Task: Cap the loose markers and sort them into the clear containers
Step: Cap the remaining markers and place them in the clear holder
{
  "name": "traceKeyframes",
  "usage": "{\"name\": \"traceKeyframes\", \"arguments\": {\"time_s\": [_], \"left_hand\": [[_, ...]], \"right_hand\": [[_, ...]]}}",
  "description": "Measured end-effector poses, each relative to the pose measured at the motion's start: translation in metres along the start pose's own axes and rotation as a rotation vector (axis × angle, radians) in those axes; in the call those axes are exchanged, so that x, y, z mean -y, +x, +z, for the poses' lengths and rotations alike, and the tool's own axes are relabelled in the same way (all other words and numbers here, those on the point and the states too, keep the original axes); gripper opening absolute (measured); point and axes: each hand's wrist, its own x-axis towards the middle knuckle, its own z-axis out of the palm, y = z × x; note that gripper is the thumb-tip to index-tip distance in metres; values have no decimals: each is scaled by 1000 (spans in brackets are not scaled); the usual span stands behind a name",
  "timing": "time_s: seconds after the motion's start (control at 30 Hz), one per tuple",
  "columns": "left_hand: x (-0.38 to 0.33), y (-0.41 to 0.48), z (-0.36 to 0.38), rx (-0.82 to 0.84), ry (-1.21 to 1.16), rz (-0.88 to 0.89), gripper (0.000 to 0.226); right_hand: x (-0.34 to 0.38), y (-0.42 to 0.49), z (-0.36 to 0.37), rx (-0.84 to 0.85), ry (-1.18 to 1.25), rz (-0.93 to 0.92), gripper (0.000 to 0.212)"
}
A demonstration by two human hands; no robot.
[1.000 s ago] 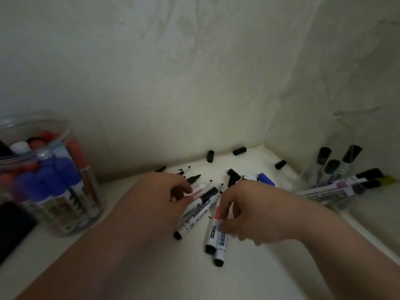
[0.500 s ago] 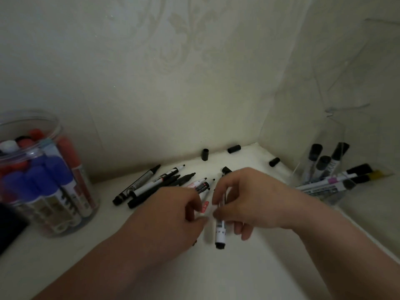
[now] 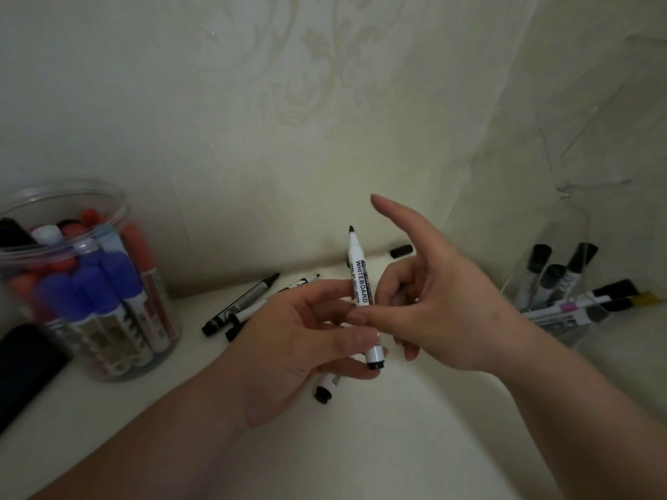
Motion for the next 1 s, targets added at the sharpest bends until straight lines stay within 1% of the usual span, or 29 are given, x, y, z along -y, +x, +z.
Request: {"name": "traceKeyframes", "arguments": {"time_s": [0.07, 0.1, 0.13, 0.2, 0.27, 0.3, 0.37, 0.47, 0.6, 0.7, 0.8, 0.9, 0.93, 1.0], "left_hand": [[3, 2, 1, -56, 19, 23, 46], [5, 3, 1, -70, 18, 31, 46], [6, 4, 0, -68, 8, 33, 45], [7, 5, -1, -60, -17, 17, 48], [9, 7, -4, -58, -31, 3, 51], [9, 7, -4, -52, -34, 3, 53], [10, 8, -5, -41, -41, 6, 56], [11, 10, -6, -56, -48, -1, 58], [14, 12, -7, -52, -64, -2, 56], [16, 13, -6, -102, -42, -2, 51], [16, 15, -6, -160, -51, 14, 37], [11, 16, -9, -242, -59, 39, 25], [8, 17, -12, -275, -62, 42, 22], [1, 22, -16, -325, -40, 46, 17]], "right_hand": [[-2, 1, 0, -12, -2, 11, 105], [-4, 2, 0, -28, 5, 17, 100], [-6, 4, -2, -65, 21, 20, 91], [-14, 8, -8, -181, 18, 23, 57], [-24, 13, -18, -289, -119, 50, 21], [-29, 15, -24, -312, -224, 85, 14], [-36, 18, -33, -289, -410, 166, 17], [-35, 18, -42, -148, -599, 261, 19], [-35, 14, -45, 113, -674, 332, 4], [-35, 13, -42, 239, -733, 351, 13], [-37, 12, -33, 310, -817, 333, 19], [-38, 12, -33, 322, -840, 341, 22], [-38, 13, -37, 274, -805, 358, 23], [-41, 18, -42, 72, -696, 377, 19]]}}
